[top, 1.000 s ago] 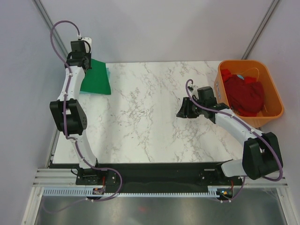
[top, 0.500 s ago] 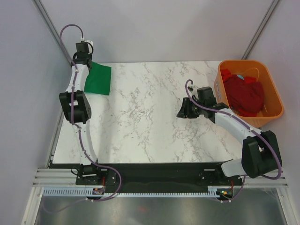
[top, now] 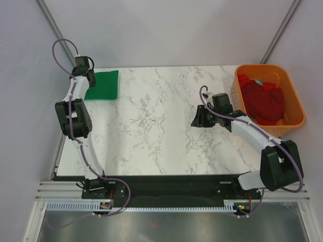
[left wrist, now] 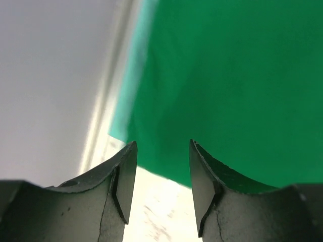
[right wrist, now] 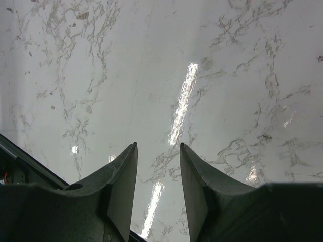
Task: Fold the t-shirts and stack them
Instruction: Neatly place the folded tshirt to the corner, then reset both grippers
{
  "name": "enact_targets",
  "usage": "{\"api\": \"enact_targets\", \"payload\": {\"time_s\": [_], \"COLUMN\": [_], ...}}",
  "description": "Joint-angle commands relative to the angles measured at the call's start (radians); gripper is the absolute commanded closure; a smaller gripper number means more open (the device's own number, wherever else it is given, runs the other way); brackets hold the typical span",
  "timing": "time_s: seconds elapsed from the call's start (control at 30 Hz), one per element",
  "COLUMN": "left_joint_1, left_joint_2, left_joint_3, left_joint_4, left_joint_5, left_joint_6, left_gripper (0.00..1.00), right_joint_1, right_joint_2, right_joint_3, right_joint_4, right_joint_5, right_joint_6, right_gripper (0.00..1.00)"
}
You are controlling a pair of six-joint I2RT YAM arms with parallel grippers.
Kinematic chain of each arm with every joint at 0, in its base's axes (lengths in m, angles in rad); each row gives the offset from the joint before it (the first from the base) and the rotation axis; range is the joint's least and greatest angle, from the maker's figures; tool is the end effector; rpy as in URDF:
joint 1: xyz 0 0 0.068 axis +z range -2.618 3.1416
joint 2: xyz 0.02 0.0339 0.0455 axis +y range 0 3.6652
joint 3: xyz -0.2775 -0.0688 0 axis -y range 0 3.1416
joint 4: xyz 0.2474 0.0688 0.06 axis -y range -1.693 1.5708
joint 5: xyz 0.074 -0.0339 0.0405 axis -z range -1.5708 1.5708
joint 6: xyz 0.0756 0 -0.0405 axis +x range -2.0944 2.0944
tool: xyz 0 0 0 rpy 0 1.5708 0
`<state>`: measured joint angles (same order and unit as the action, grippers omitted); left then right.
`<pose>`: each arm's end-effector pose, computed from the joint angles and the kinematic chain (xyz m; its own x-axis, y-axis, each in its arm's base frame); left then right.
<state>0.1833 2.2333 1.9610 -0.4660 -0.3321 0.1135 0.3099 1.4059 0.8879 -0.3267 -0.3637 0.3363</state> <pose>0.5389 0.1250 0.2256 -0.7039 -0.0216 -0.7100 -0.3318 0.8938 0.3018 0.2919 0.1217 0.2087 -0.8405 0.0547 -0.5390 -0.2464 0.8475 0.4702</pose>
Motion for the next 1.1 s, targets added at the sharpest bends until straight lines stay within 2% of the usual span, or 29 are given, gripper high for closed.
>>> {"api": "enact_targets", "payload": {"time_s": [0.0, 0.07, 0.1, 0.17, 0.2, 0.27, 0.33, 0.37, 0.4, 0.43, 0.47, 0.57, 0.77, 0.8, 0.9, 0.93, 0.97, 1.0, 1.07], "left_joint_1": [-0.019, -0.028, -0.036, -0.051, -0.077, -0.134, -0.171, -0.224, -0.243, -0.263, -0.309, -0.433, -0.492, -0.492, -0.49, -0.492, -0.492, -0.49, -0.49], "left_joint_2": [-0.228, -0.3, -0.37, -0.444, -0.477, -0.586, -0.705, -0.743, -0.779, -0.811, -0.878, -1.007, -1.21, -1.254, -1.326, -1.339, -1.35, -1.359, -1.376], "left_joint_3": [-0.139, -0.2, -0.262, -0.325, -0.388, -0.492, -0.565, -0.618, -0.643, -0.668, -0.71, -0.796, -0.959, -0.973, -1.021, -1.028, -1.042, -1.047, -1.06], "left_joint_4": [0.026, 0.027, 0.029, 0.029, 0.029, 0.029, 0.03, 0.03, 0.03, 0.03, 0.03, 0.032, 0.066, 0.066, 0.081, 0.085, 0.089, 0.089, 0.09], "left_joint_5": [0.23, 0.313, 0.455, 0.588, 0.726, 0.839, 0.872, 0.908, 0.924, 0.944, 0.968, 0.955, 0.914, 0.885, 0.848, 0.844, 0.84, 0.835, 0.841], "left_joint_6": [-0.179, -0.257, -0.279, -0.334, -0.337, -0.342, -0.345, -0.333, -0.336, -0.337, -0.347, -0.337, -0.379, -0.377, -0.374, -0.374, -0.38, -0.382, -0.383], "left_gripper": [0.47, 0.47, 0.47, 0.47, 0.49, 0.49, 0.48, 0.48, 0.48, 0.48, 0.48, 0.47, 0.41, 0.31, 0.25, 0.17, 0.06, 0.0, 0.0], "right_joint_1": [0.0, -0.002, 0.0, -0.002, -0.002, 0.0, -0.002, -0.002, -0.002, 0.0, -0.002, 0.0, -0.002, -0.003, -0.002, 0.0, -0.003, 0.0, 0.0], "right_joint_2": [-0.051, -0.086, -0.099, -0.131, -0.139, -0.171, -0.192, -0.217, -0.226, -0.238, -0.26, -0.311, -0.421, -0.433, -0.476, -0.49, -0.496, -0.501, -0.505], "right_joint_3": [0.051, 0.065, 0.072, 0.1, 0.118, 0.132, 0.146, 0.151, 0.155, 0.163, 0.164, 0.16, 0.117, 0.103, 0.068, 0.06, 0.054, 0.04, 0.033], "right_joint_4": [-0.002, -0.017, -0.024, -0.055, -0.066, -0.098, -0.112, -0.126, -0.133, -0.138, -0.147, -0.15, -0.156, -0.158, -0.158, -0.158, -0.16, -0.16, -0.161], "right_joint_5": [-0.003, -0.003, 0.0, 0.015, 0.02, 0.031, 0.04, 0.051, 0.055, 0.06, 0.062, 0.075, 0.186, 0.199, 0.247, 0.258, 0.267, 0.266, 0.25], "right_joint_6": [0.006, 0.01, 0.01, 0.009, 0.007, 0.004, 0.006, 0.012, 0.015, 0.017, 0.021, 0.033, 0.067, 0.073, 0.109, 0.116, 0.131, 0.138, 0.151], "right_gripper": [0.53, 0.52, 0.5, 0.49, 0.47, 0.45, 0.39, 0.33, 0.16, 0.02, 0.02, 0.02, 0.02, 0.02, 0.02, 0.02, 0.02, 0.02, 0.02]}}
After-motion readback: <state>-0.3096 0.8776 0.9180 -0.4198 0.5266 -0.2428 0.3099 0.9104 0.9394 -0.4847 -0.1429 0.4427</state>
